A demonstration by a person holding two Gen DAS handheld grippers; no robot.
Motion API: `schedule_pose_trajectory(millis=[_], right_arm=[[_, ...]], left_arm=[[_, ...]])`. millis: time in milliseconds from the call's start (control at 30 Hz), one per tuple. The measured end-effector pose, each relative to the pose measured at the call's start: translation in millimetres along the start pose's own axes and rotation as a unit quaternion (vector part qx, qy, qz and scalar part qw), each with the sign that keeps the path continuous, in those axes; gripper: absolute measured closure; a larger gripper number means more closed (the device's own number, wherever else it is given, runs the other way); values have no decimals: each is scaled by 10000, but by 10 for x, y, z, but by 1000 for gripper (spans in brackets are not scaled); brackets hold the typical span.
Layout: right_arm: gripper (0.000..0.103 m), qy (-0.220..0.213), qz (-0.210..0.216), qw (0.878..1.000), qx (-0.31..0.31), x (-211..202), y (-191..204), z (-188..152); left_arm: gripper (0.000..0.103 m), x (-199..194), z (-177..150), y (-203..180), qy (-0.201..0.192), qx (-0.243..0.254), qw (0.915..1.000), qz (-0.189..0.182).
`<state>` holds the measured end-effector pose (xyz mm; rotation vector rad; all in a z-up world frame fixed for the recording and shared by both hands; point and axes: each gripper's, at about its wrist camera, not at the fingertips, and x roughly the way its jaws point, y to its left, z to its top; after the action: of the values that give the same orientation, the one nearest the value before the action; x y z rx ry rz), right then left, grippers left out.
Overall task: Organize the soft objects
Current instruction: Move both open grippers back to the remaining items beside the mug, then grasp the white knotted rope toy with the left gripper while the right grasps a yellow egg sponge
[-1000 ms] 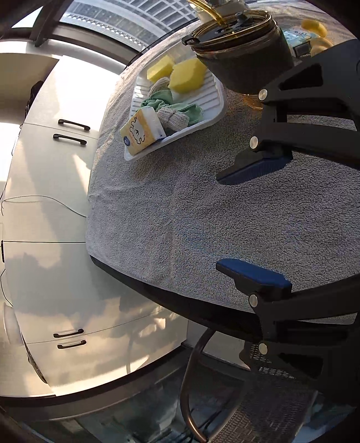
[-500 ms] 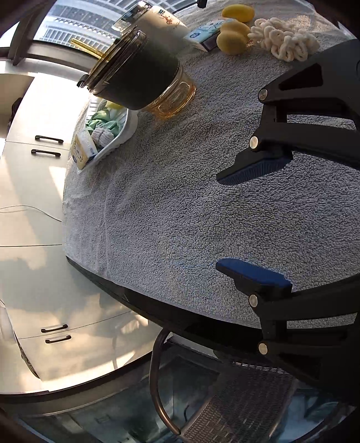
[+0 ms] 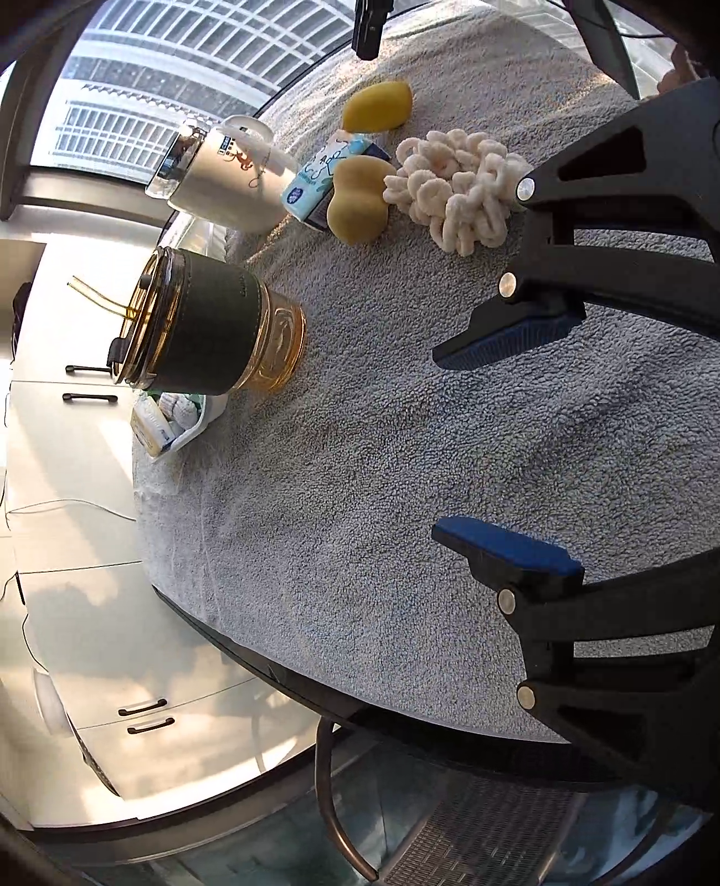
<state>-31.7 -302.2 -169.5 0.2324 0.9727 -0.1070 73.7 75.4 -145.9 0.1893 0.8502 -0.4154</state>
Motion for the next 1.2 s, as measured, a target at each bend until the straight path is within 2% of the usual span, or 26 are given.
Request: schedule_pose_trajectory(millis=[133, 467, 600, 833, 1000, 1200], right_arm=[[36, -23, 96, 9999, -77, -33, 180, -77], [35, 16, 298, 9991, -285, -50, 580, -212], [35, -5, 204, 9986, -488, -27, 730, -208], [35, -24, 237, 9975, -668, 57, 936, -173], [35, -21, 283, 9968, -745, 148, 1037, -123], [35, 51, 392, 9956, -847, 270, 1195, -89]], left_arm=[[49, -116, -15, -177, -171, 243, 9995, 121], [49, -233, -14, -410, -207, 341, 9987, -310], [49, -263, -23, -515, -234, 458, 9979, -398], [49, -213, 1, -663, -145, 498, 9970, -582], [49, -184, 6, -797, -50, 541, 9945, -895], [49, -104, 2, -1050, 73, 672, 9918, -1088]])
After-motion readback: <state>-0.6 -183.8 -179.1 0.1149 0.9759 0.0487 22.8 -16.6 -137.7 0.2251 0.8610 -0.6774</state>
